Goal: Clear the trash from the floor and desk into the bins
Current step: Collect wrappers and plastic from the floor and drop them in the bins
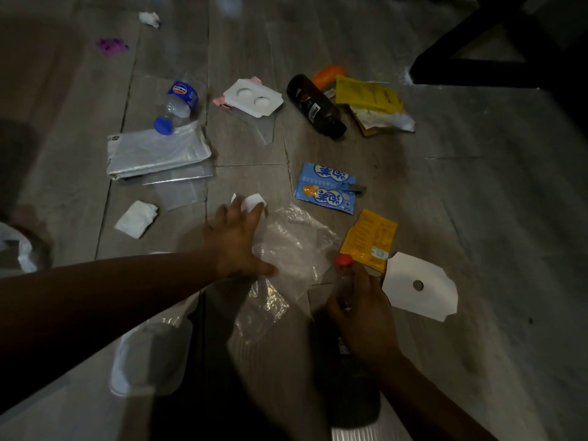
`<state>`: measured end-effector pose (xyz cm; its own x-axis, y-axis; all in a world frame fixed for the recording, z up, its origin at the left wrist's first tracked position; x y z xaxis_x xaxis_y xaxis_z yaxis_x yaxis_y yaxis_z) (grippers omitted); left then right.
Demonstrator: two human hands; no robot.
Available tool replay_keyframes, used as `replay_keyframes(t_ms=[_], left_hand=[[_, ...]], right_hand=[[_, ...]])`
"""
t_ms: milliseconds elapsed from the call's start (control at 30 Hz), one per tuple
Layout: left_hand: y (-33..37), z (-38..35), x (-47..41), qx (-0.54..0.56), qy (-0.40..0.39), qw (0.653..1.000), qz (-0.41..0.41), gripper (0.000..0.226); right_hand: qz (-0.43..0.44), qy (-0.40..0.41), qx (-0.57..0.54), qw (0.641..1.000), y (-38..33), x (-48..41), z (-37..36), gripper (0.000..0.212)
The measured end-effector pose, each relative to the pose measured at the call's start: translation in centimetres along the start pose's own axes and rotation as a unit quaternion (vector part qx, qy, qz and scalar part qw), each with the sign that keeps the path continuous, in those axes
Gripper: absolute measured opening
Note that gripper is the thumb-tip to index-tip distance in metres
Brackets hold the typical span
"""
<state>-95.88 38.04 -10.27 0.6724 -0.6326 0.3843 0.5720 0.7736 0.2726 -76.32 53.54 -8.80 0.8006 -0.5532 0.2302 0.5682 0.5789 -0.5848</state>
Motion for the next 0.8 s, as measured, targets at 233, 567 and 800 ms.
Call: replay_keyframes(t_ms=[233, 567, 800], left_hand=[[2.0, -0.3, -1.8, -0.081, -0.029, 0.996, -0.035, 0.116], [4.7, 0.0, -1.4, -0.029, -0.024, 0.996, -0.076, 0.092], [5.1, -0.2, -0.3, 0.032, -0.032, 0.997, -0.059, 0.04]], right_hand=[[0.021, 0.008, 0.002, 1.0, -0.6, 0.0, -0.1, 0.071], [0.012, 0.001, 0.025, 1.0, -1.0, 0.2, -0.1, 0.074], [0.001, -0.004, 0.011, 1.0, -0.6, 0.3, -0.2, 0.075]])
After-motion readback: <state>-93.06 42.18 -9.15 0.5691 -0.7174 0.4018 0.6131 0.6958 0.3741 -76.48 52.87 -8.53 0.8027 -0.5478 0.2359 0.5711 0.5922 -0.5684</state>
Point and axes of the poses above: each hand's wrist, its own x-axis away from the middle knuckle, its own z-axis out of the back of the hand, y = z × x, the point moved 9 cm from there along -x, towards the middle knuckle, and after that the axes turned 3 degrees about -x, right-handed, at the moved point
